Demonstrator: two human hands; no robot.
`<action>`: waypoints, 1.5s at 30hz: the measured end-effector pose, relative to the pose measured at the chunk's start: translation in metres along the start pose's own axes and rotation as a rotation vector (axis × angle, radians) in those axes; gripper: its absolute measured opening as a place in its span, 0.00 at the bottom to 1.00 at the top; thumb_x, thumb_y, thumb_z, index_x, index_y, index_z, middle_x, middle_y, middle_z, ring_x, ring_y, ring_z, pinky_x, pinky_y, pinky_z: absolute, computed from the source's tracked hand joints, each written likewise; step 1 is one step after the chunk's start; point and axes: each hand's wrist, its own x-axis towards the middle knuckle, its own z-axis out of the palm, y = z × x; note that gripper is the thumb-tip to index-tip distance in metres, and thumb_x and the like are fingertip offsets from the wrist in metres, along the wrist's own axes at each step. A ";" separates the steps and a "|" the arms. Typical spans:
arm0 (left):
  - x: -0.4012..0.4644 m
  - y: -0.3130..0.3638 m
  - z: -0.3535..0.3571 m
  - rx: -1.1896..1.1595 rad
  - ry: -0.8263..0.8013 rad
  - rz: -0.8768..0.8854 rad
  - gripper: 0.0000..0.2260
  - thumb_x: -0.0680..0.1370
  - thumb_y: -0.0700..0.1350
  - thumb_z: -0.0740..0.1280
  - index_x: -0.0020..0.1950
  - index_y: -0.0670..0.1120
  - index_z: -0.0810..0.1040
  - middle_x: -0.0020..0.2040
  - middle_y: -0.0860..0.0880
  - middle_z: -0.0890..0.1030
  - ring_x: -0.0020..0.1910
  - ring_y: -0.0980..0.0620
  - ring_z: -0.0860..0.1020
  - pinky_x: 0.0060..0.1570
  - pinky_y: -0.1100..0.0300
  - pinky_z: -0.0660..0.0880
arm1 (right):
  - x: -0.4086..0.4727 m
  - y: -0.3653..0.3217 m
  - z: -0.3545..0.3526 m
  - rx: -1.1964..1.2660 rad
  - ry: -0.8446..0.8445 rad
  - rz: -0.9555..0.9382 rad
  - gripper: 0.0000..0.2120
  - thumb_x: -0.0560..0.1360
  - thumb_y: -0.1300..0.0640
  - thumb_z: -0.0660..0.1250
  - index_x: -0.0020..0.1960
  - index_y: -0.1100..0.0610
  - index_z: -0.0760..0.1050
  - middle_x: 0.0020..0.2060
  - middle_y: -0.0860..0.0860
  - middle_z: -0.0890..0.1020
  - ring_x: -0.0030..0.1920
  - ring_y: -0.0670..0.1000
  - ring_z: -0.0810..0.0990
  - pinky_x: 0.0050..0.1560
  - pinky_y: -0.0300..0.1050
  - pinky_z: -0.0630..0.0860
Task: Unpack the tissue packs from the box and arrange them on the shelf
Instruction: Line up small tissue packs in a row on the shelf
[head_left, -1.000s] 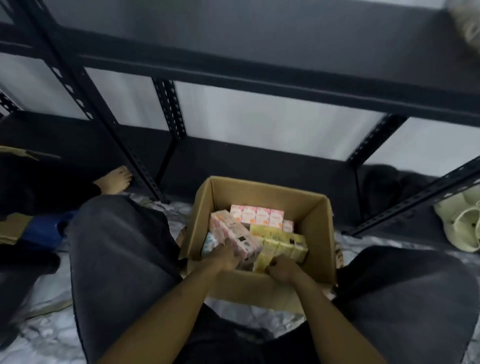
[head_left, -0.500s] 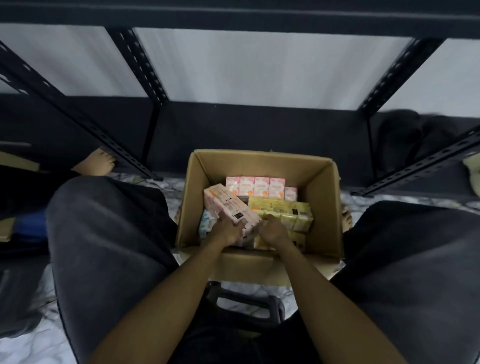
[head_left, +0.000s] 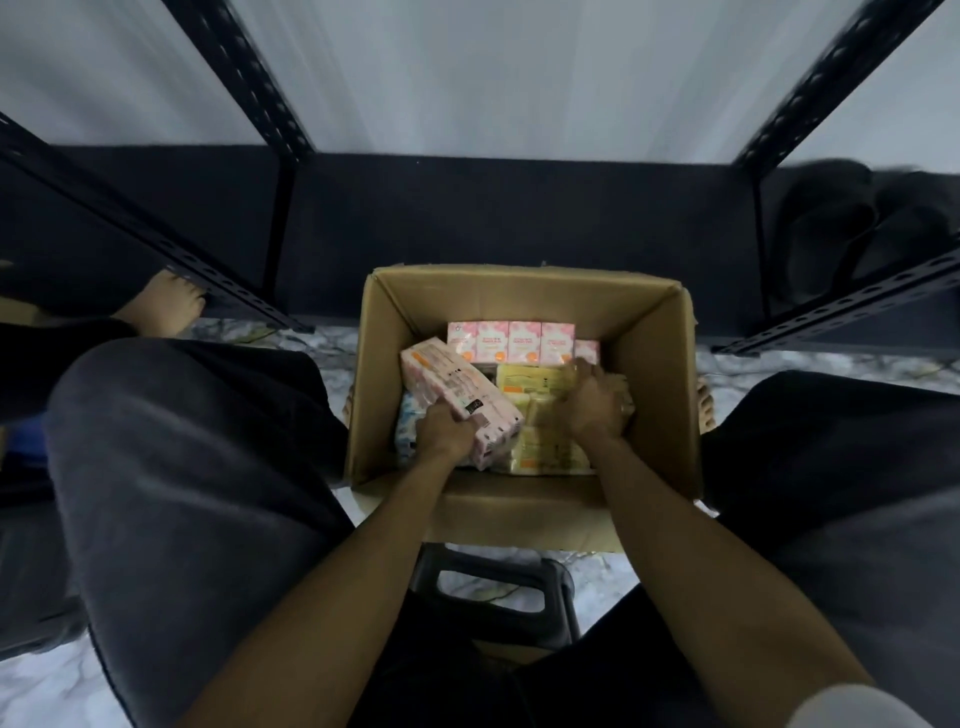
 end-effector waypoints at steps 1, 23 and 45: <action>0.000 0.001 -0.001 -0.012 0.006 -0.005 0.17 0.80 0.45 0.70 0.69 0.44 0.77 0.66 0.45 0.80 0.66 0.44 0.77 0.62 0.56 0.72 | 0.005 0.002 0.001 -0.068 -0.113 -0.033 0.40 0.72 0.53 0.74 0.79 0.53 0.58 0.73 0.57 0.67 0.74 0.60 0.64 0.72 0.57 0.63; -0.009 0.009 -0.015 -0.223 0.138 -0.043 0.22 0.79 0.41 0.70 0.73 0.46 0.73 0.68 0.45 0.79 0.67 0.44 0.77 0.57 0.57 0.73 | 0.006 0.005 -0.010 -0.090 -0.196 -0.039 0.23 0.77 0.49 0.68 0.71 0.51 0.71 0.67 0.58 0.74 0.69 0.60 0.68 0.65 0.57 0.68; -0.058 0.028 -0.073 -0.120 0.194 0.389 0.30 0.69 0.42 0.78 0.69 0.56 0.78 0.58 0.56 0.85 0.56 0.56 0.83 0.56 0.51 0.82 | -0.044 -0.016 -0.078 0.048 -0.020 -0.216 0.15 0.79 0.55 0.69 0.65 0.55 0.79 0.61 0.54 0.80 0.63 0.57 0.76 0.53 0.43 0.62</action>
